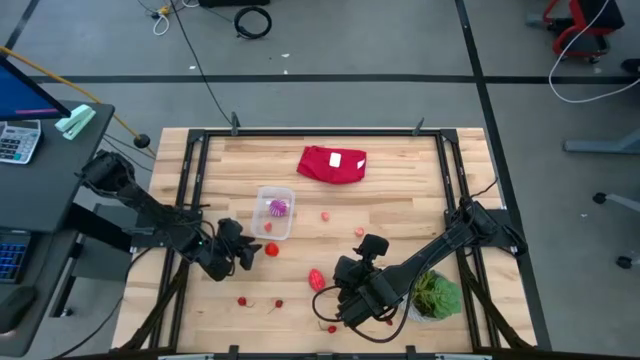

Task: Pick and placing Produce into tupperware
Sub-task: Put the red strawberry in the transparent bin

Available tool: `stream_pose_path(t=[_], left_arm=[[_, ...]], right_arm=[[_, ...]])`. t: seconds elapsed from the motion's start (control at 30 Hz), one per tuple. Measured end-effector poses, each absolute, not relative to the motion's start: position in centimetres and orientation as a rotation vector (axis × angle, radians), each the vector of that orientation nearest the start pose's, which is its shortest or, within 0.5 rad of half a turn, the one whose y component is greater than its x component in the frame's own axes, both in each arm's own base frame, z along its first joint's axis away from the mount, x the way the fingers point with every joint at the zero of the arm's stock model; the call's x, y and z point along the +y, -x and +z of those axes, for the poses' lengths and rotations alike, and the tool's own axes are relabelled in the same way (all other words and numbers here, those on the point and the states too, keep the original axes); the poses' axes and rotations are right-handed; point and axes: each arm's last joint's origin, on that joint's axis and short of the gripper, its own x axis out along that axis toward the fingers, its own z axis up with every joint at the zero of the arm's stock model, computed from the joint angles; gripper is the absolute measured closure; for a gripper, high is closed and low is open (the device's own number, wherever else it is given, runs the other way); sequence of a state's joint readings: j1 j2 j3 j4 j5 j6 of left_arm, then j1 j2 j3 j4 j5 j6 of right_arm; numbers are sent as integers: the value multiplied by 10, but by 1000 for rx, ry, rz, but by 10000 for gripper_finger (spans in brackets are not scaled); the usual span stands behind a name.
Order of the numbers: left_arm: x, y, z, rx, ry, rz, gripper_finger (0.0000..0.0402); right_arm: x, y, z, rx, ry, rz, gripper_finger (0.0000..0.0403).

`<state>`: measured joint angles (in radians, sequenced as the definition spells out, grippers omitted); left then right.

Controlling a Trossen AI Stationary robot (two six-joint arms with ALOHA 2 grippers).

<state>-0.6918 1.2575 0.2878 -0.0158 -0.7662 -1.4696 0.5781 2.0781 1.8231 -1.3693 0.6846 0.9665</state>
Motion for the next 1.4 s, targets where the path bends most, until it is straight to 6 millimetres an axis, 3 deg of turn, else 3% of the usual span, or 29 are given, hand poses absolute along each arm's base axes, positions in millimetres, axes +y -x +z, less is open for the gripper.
stream_pose_path(t=[0.8,1.1,1.4], left_arm=[[-98,-149,114,492,765,537,319],[-99,-150,114,487,774,527,390],[-114,-149,121,448,855,414,397]], right_arm=[[201,-341,241,1073,128,-652,129],[201,-341,241,1073,128,-652,129],[201,-341,240,1074,129,-652,129]])
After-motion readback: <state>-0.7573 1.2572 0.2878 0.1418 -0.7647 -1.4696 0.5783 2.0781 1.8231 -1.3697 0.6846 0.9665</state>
